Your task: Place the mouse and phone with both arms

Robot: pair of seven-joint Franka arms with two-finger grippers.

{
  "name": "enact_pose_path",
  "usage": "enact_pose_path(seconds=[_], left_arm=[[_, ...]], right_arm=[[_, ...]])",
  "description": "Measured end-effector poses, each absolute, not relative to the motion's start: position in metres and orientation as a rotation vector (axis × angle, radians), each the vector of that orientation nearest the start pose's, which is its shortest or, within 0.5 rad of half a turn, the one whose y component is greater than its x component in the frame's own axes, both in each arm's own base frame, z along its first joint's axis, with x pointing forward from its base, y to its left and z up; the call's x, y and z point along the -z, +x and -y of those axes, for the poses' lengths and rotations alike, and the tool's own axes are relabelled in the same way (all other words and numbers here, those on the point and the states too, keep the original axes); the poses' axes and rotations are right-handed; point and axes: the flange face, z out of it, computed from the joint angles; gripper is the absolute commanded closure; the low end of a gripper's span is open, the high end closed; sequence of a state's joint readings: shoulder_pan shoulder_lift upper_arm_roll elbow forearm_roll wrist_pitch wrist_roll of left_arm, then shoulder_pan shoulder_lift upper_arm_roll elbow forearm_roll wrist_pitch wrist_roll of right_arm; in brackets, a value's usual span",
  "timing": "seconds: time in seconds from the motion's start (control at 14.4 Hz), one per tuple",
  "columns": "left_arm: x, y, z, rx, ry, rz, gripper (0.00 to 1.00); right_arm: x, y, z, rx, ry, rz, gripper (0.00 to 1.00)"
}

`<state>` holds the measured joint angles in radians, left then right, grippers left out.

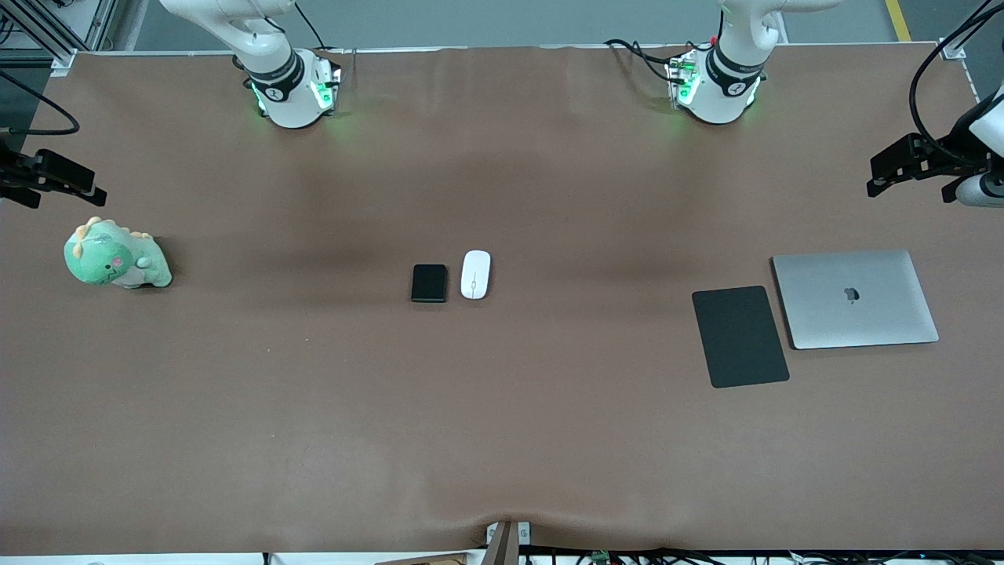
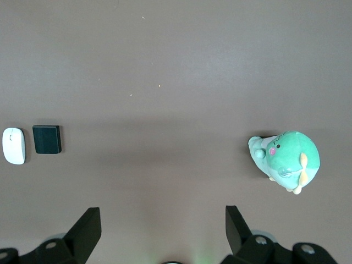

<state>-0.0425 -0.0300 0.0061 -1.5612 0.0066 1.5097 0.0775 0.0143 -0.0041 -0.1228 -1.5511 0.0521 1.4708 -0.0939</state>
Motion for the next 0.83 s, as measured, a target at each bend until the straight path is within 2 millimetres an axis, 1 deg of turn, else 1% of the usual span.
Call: enact_pose_path(seconds=[0.42,0.62,0.83], left_arm=[[-0.64,0.539,0.02,-0.034,-3.131,-0.163,0.0],[-0.64,0.539,0.025,-0.036,-3.13,-0.173,0.0],[-0.631,0.543,0.03,-0.061,-3.134,-0.179,0.0]], right_arm=[[-0.628,0.54,0.053,-0.109,-3.08,-0.017,0.0],[-0.628,0.54,0.053,-0.107,-3.08,-0.018,0.0],[-0.628,0.54,0.053,-0.106,-3.08,-0.019,0.0]])
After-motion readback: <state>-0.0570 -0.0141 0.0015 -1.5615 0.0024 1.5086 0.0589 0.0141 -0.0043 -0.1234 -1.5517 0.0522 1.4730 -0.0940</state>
